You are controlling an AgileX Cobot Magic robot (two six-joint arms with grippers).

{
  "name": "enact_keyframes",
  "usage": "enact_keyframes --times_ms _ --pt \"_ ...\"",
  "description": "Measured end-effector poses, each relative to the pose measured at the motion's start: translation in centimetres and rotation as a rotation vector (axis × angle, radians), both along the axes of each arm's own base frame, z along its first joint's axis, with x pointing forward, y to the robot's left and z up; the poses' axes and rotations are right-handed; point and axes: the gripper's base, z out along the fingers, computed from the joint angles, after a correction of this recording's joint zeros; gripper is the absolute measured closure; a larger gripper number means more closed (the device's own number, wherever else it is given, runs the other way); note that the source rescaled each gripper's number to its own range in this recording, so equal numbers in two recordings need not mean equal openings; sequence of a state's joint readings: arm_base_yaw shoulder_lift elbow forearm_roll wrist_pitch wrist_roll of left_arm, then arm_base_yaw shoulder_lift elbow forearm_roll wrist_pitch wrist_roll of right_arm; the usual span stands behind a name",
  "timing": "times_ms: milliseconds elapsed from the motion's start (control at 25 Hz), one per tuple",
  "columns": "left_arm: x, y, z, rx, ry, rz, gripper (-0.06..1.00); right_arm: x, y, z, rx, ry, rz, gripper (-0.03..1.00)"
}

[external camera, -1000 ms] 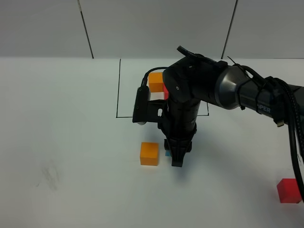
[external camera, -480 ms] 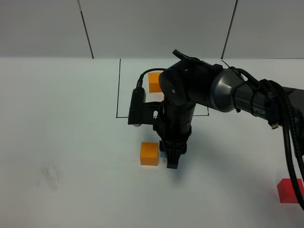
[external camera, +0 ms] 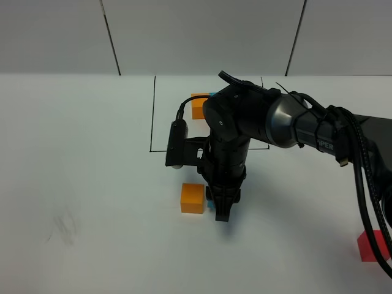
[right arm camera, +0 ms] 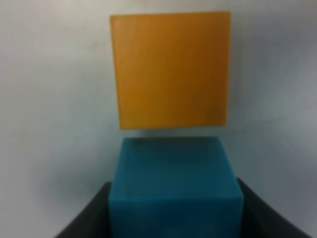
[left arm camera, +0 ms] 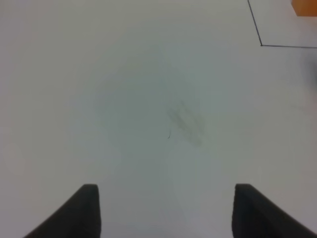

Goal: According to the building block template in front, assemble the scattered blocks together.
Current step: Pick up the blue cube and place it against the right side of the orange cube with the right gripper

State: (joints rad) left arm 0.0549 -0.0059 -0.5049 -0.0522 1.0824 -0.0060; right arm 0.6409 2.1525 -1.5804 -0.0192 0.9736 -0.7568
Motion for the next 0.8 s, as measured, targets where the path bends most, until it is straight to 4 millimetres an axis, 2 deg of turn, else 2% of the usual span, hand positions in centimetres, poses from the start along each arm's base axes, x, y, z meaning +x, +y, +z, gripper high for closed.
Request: enact_keyframes --times_ms 800 --pt "0.0 0.0 0.0 0.001 0.001 0.001 0.66 0.2 0.8 -1.7 0.017 -0.009 0.069 0.73"
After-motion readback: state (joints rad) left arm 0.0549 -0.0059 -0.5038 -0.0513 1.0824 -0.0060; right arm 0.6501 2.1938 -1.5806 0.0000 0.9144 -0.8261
